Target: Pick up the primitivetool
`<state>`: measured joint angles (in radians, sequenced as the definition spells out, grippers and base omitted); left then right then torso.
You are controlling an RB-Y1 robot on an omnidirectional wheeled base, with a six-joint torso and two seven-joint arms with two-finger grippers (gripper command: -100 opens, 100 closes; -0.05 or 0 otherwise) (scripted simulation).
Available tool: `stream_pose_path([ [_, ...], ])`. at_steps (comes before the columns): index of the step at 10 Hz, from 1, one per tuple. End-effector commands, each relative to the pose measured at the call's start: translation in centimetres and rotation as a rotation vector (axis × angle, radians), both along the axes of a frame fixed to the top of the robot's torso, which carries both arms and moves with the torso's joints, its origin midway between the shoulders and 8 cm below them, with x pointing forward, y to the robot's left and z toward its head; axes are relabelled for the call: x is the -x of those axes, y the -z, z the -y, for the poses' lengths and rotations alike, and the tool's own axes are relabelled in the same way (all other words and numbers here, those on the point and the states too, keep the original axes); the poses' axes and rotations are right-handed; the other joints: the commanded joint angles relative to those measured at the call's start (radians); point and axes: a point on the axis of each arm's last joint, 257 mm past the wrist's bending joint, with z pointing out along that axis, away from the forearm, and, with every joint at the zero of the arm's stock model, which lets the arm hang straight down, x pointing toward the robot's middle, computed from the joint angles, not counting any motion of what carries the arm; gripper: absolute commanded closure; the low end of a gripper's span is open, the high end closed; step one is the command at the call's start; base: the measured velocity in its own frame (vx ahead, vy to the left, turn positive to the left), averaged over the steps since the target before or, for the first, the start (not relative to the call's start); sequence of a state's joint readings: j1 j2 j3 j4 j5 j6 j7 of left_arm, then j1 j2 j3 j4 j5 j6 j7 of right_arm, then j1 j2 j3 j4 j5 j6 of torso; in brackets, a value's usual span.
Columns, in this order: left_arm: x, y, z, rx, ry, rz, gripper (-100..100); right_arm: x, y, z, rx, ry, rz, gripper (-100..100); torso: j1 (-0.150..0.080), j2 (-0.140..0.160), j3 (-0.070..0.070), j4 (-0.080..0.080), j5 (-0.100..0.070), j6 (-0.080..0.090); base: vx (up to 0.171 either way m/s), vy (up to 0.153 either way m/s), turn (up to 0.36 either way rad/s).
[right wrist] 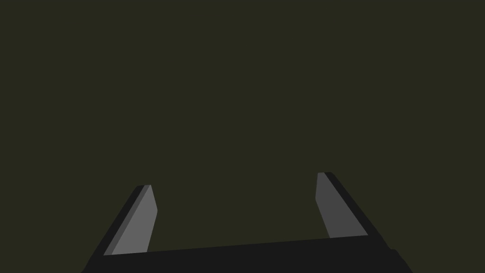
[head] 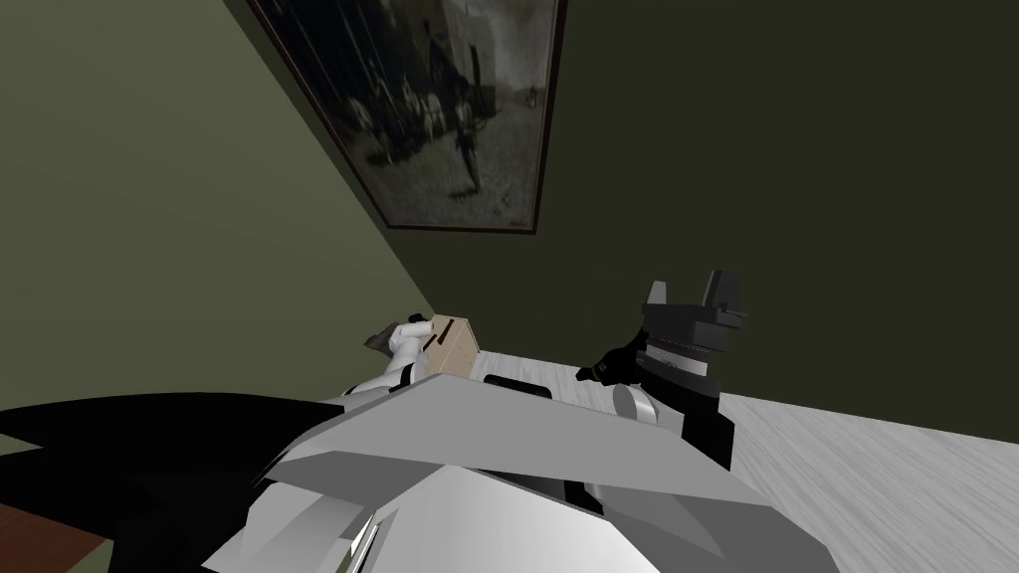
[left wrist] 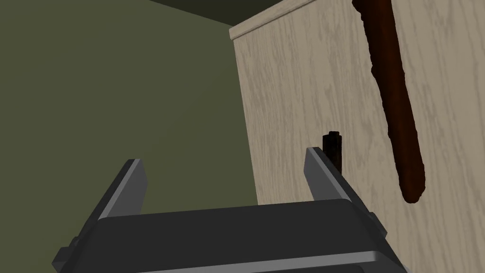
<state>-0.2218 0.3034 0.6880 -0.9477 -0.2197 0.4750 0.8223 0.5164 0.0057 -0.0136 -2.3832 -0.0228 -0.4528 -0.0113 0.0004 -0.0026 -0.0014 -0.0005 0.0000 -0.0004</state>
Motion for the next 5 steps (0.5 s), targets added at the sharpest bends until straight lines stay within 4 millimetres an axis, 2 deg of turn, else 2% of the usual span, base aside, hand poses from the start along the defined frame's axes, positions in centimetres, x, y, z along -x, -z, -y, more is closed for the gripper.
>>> stream_pose_path([
  [1,1.0,1.5,0.2,0.050,-0.033,-0.029,-100,0.0,0.0,0.0,0.000,0.000,0.000,0,0.000,0.000,0.000,0.000,0.000,0.000,0.031,0.005,-0.048],
  [2,1.7,2.9,0.8,0.112,-0.080,-0.044,-100,0.0,0.0,0.0,0.000,0.000,0.000,0,0.000,0.000,0.000,0.000,0.000,-0.001,0.039,0.002,-0.065],
  [4,1.9,3.1,0.9,0.119,-0.084,-0.054,-100,0.0,0.0,0.0,0.000,0.000,0.000,0,0.000,0.000,0.000,0.000,0.000,-0.001,0.021,0.007,-0.027],
  [5,2.8,4.7,1.7,0.185,-0.132,-0.079,-100,0.0,0.0,0.0,0.000,0.000,0.000,0,0.000,0.002,0.001,0.000,0.000,-0.001,0.022,0.010,-0.082],
])
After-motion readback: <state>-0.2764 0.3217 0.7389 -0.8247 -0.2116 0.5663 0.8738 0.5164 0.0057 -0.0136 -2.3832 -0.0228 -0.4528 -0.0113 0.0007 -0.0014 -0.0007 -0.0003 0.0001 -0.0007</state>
